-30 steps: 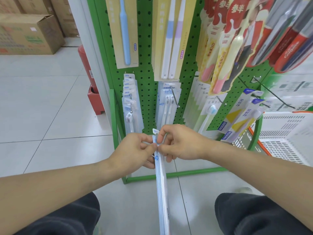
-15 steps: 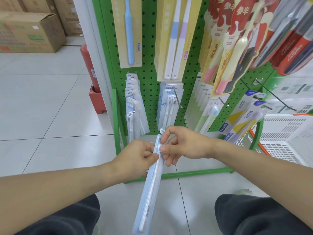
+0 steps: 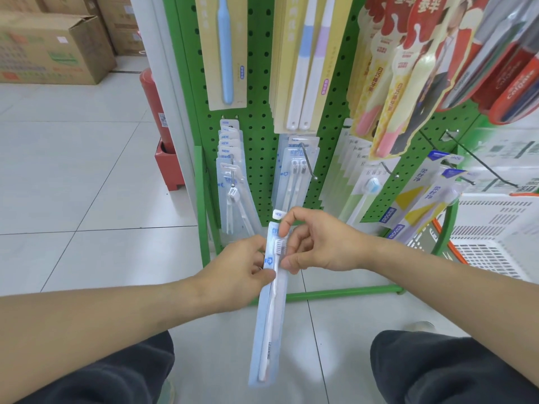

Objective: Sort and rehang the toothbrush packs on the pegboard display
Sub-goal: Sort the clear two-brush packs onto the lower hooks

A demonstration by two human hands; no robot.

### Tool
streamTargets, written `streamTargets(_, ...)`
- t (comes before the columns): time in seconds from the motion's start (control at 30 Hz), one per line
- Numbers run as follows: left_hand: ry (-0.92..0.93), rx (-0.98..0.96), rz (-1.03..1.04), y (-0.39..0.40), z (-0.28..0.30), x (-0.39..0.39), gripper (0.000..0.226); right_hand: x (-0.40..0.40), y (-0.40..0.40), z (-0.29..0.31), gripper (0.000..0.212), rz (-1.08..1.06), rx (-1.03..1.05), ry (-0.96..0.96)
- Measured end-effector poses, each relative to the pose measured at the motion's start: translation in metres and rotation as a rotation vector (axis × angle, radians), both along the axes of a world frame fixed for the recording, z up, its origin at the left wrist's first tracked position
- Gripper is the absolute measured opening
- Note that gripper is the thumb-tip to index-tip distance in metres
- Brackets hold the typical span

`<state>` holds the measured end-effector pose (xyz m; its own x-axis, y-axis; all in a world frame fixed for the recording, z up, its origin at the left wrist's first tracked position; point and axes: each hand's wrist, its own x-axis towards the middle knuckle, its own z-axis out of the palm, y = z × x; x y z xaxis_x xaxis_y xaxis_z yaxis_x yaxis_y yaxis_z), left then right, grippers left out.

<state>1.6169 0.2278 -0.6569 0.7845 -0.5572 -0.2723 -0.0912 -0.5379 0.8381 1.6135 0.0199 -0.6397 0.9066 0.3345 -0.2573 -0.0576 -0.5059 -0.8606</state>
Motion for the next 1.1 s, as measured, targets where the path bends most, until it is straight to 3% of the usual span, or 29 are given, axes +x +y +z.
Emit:
streamTargets(0.23, 0.382, -0.162, 0.084, -0.004, 0.007, 0.000, 0.025, 0.002, 0.009, 0.010, 0.029, -0.051, -0.272, -0.277)
streamTargets(0.4, 0.399, -0.060, -0.009, 0.002, 0.001, -0.003, 0.020, 0.003, 0.010, 0.006, 0.033, -0.074, -0.299, -0.272)
streamTargets(0.53, 0.412, -0.089, 0.028, 0.002, 0.001, 0.002, 0.026, 0.005, 0.011, 0.004, 0.050, -0.130, -0.382, -0.186)
streamTargets(0.6, 0.417, -0.105, 0.036, 0.003, 0.002, 0.004, 0.026, 0.005, 0.012, 0.001, 0.051, -0.145, -0.297, -0.024)
streamTargets(0.7, 0.443, -0.114, 0.025, 0.002, 0.002, 0.002, 0.024, 0.003, 0.011, 0.001, 0.037, -0.132, -0.092, 0.147)
streamTargets(0.93, 0.556, -0.063, -0.082, 0.006, 0.006, 0.002, 0.037, 0.003, 0.009, 0.004, 0.023, -0.234, 0.004, 0.193)
streamTargets(1.1, 0.534, -0.072, -0.087, 0.008, 0.004, 0.002, 0.019, 0.000, 0.005, 0.005, 0.027, -0.249, 0.082, 0.304)
